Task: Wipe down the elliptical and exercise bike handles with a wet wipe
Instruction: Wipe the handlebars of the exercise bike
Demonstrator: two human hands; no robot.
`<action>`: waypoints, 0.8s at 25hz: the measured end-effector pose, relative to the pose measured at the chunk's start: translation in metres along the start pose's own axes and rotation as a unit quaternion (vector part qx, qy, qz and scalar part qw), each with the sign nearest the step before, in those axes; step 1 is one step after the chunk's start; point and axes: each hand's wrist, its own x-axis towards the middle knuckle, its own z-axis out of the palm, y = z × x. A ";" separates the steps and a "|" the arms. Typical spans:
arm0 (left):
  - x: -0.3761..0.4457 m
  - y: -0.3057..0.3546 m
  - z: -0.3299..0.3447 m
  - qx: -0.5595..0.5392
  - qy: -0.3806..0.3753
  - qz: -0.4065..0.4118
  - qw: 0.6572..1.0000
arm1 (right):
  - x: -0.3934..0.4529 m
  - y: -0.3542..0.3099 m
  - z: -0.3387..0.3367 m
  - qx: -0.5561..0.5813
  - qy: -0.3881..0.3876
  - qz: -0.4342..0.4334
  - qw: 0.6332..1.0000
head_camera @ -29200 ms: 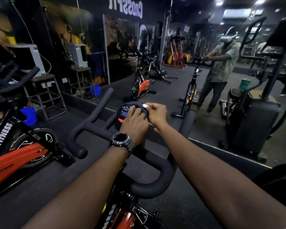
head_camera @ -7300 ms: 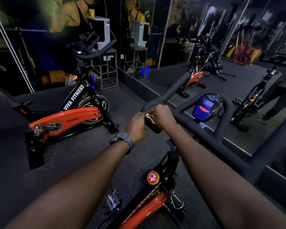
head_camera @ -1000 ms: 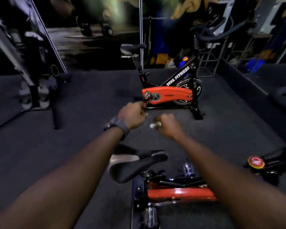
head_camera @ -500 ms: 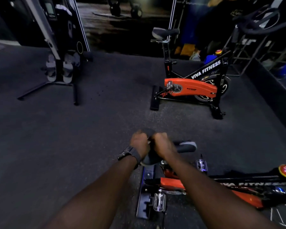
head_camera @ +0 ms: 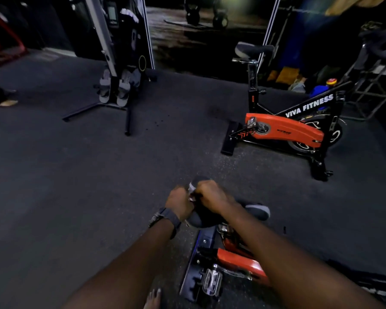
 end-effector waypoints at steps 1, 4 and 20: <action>-0.001 0.001 -0.003 0.006 -0.006 0.000 1.000 | 0.003 0.005 -0.001 -0.008 0.003 -0.011 1.000; -0.002 -0.003 -0.008 -0.006 -0.014 -0.012 1.000 | 0.011 0.002 0.005 -0.067 -0.003 -0.036 0.997; -0.012 0.006 0.008 0.011 0.023 0.011 1.000 | -0.006 0.047 0.004 -0.061 -0.021 -0.019 0.998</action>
